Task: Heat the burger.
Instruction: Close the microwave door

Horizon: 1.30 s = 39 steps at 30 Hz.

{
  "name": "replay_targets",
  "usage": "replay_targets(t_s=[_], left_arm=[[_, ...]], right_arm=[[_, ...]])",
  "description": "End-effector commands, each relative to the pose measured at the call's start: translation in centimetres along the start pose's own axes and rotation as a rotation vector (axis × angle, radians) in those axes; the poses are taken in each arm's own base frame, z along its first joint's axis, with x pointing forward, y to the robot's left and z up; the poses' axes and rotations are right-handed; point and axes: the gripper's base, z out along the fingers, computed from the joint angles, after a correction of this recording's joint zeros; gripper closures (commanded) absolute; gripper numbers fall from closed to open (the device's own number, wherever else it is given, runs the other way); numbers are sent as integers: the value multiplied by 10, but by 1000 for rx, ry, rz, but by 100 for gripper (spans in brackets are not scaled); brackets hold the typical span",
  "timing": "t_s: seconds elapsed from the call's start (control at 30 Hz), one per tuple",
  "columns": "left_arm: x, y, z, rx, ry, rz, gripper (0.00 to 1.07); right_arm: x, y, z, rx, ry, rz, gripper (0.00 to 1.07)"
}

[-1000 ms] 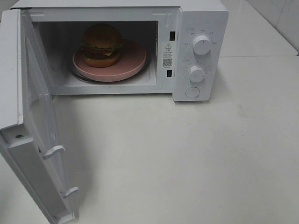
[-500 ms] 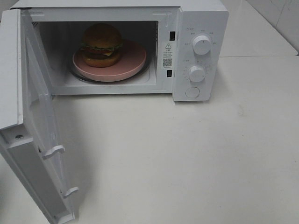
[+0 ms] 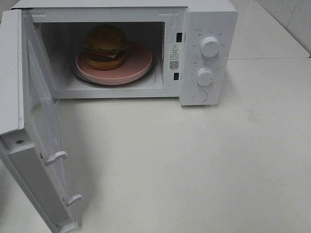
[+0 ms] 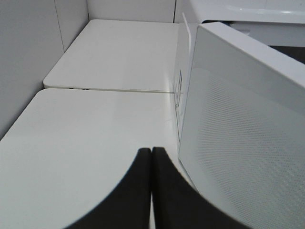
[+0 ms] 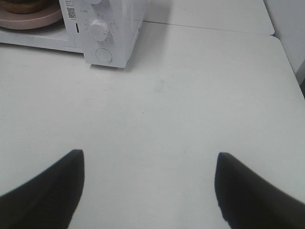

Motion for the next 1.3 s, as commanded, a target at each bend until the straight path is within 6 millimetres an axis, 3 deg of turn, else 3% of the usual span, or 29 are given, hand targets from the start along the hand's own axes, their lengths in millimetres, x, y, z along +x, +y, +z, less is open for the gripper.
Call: replay_targets(t_s=[0.03, 0.4, 0.6, 0.67, 0.77, 1.3], left_arm=[[1, 1, 7, -10, 0, -13, 107], [8, -1, 32, 11, 0, -22, 107], [11, -12, 44, 137, -18, 4, 107], [14, -26, 49, 286, -45, 41, 107], [18, -33, 55, 368, -54, 56, 107], [25, -45, 78, 510, -133, -71, 107]], right_arm=[[1, 0, -3, 7, -39, 1, 33], [1, 0, -3, 7, -39, 1, 33], [1, 0, -3, 7, -39, 1, 33], [1, 0, -3, 7, -39, 1, 33], [1, 0, -3, 7, -39, 1, 33], [1, 0, -3, 7, -39, 1, 33]])
